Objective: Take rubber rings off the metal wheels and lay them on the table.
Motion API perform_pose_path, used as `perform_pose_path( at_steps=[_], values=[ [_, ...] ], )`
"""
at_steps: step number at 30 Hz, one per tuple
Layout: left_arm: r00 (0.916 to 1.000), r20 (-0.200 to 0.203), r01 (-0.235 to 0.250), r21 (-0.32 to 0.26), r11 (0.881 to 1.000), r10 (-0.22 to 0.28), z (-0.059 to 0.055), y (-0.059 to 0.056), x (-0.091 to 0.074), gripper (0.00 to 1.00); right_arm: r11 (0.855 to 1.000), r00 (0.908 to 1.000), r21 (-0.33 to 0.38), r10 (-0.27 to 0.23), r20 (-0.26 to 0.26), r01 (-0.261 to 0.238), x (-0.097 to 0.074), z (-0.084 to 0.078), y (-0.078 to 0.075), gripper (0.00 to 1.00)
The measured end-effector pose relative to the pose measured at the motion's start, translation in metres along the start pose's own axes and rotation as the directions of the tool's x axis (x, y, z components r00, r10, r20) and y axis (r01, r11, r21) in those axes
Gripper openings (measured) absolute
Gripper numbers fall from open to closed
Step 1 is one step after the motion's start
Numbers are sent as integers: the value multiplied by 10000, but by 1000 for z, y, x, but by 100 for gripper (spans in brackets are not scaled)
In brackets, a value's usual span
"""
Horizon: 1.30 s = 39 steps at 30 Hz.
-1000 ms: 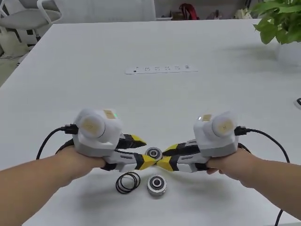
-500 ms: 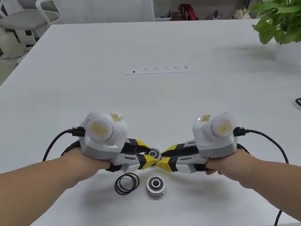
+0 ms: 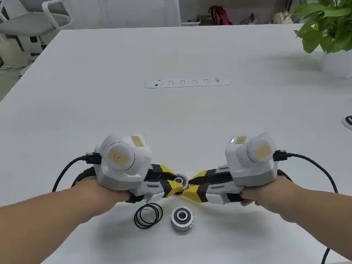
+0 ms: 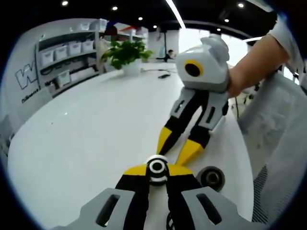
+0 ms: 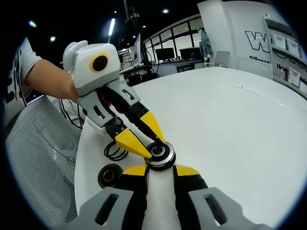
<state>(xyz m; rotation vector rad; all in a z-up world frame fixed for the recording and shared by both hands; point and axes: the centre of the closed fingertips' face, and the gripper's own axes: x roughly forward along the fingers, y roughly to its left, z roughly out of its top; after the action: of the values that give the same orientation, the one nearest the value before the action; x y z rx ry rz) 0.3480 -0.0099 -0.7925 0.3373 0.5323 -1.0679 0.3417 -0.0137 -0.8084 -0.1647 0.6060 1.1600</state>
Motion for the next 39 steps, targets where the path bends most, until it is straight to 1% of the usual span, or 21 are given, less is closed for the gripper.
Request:
perform_pose_path(
  at_steps=[1,17,32,38,39],
  values=[
    [10000,-1,-8,84,10000,8,0,0,0,14,10000,10000,-19,-8,17,8,0,0,0,17],
    [9998,9,-175,-90,9998,175,0,1,0,14,9990,9999,-439,-126,48,128,2,3,1,20],
    [9997,25,-223,-223,9995,223,0,0,-1,13,9999,9999,-140,-91,43,92,1,1,1,17],
    [9997,37,-244,-307,9992,246,-1,1,-1,13,9999,10000,-35,-95,20,95,0,-1,1,14],
    [9997,37,-244,-326,9992,245,-1,1,-1,13,9998,9998,-76,-167,-76,166,-1,-3,-1,12]
  ],
)
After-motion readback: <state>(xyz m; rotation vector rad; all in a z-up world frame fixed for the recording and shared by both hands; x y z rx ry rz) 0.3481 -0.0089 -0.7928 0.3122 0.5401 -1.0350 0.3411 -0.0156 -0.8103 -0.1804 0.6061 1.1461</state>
